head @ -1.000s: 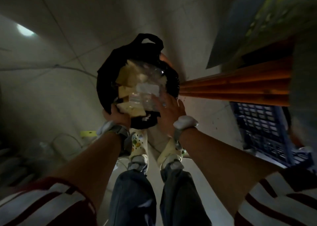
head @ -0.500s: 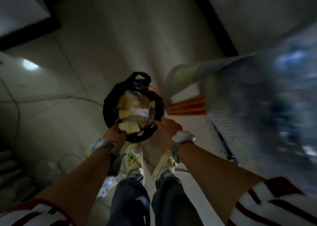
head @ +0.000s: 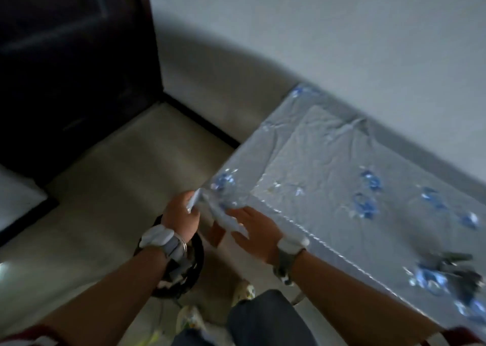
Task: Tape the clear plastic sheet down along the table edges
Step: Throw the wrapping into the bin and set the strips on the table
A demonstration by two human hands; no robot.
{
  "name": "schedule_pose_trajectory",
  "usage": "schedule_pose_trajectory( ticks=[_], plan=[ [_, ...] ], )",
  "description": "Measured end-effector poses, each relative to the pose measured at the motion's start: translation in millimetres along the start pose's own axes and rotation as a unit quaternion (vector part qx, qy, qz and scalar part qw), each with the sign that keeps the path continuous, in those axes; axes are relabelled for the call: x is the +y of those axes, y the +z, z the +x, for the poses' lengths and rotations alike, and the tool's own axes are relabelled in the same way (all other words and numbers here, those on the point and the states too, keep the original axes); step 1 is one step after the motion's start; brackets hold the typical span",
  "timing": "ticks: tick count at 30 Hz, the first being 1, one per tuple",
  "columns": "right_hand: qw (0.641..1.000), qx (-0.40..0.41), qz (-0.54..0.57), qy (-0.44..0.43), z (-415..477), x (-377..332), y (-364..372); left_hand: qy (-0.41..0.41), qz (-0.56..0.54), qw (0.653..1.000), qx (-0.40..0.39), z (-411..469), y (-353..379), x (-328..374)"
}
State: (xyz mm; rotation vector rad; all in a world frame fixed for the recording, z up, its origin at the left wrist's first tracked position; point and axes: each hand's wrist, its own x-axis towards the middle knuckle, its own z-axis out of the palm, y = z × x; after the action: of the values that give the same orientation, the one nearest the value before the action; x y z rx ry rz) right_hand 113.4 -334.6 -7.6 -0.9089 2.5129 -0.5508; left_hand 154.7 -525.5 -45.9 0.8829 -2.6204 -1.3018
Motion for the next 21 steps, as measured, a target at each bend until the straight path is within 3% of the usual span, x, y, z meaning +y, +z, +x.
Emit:
schedule_pose_trajectory(
  ticks=[3, 6, 9, 14, 17, 21],
  plan=[
    [0.991, 0.072, 0.023, 0.108, -50, 42, -32, 0.101, 0.025, 0.994, -0.011, 3, 16, 57],
    [0.961, 0.149, 0.084, 0.216, -101, 85, -49, 0.173, 0.05, 0.981, -0.071, -14, 47, 105],
    [0.937, 0.192, 0.104, 0.272, -134, 118, -55, 0.214, 0.077, 0.967, -0.119, -33, 74, 134],
    [0.885, 0.25, 0.142, 0.365, -210, 180, -66, 0.307, 0.175, 0.904, -0.241, -83, 156, 183],
    [0.869, 0.256, 0.158, 0.394, -254, 215, -71, 0.332, 0.226, 0.876, -0.266, -117, 214, 204],
    [0.85, 0.283, 0.169, 0.411, -298, 251, -80, 0.395, 0.327, 0.814, -0.272, -145, 269, 217]
  ],
)
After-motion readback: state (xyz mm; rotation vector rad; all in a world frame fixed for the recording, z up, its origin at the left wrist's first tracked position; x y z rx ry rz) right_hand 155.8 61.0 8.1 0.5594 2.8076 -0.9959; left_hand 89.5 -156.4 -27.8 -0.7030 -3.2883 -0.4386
